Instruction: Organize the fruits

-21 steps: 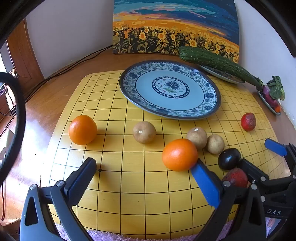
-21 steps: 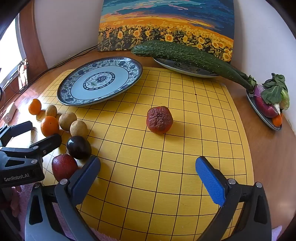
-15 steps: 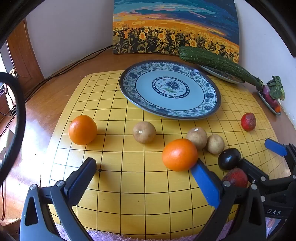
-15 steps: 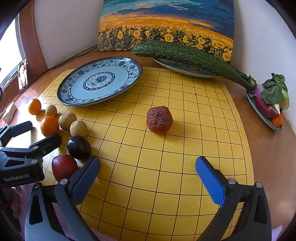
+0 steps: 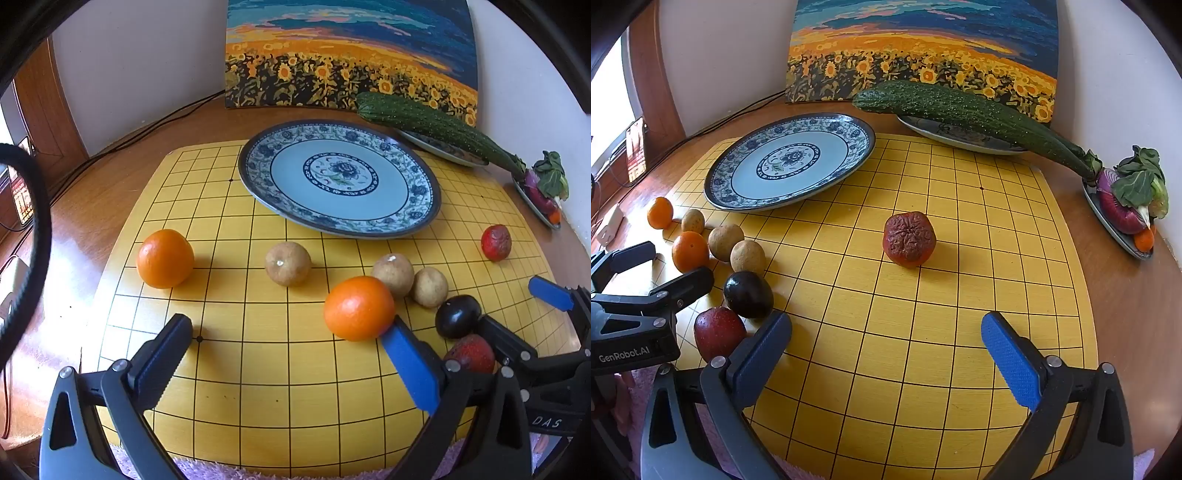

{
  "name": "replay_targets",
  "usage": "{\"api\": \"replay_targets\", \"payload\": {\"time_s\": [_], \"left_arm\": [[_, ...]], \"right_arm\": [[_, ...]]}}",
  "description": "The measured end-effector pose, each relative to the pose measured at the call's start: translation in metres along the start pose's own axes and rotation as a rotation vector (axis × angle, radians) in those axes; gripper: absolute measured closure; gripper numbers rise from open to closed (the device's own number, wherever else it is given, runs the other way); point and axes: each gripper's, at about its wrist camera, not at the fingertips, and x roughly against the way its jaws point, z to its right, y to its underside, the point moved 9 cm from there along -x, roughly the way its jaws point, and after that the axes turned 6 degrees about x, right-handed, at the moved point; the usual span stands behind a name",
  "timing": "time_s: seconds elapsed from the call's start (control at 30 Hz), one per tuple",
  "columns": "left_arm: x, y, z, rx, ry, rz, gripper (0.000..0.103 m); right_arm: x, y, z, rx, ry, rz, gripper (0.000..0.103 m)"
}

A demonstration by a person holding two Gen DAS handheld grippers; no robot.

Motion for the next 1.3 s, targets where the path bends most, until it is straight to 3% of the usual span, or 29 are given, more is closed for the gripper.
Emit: {"api": "replay_targets", "payload": {"time_s": [1.3], "left_arm": [[0.0001, -0.0001, 0.0000, 0.000, 0.000, 0.002, 0.000]], "right_arm": [[-0.0001, 0.0005, 0.0000, 0.000, 0.001, 0.001, 0.000]]}}
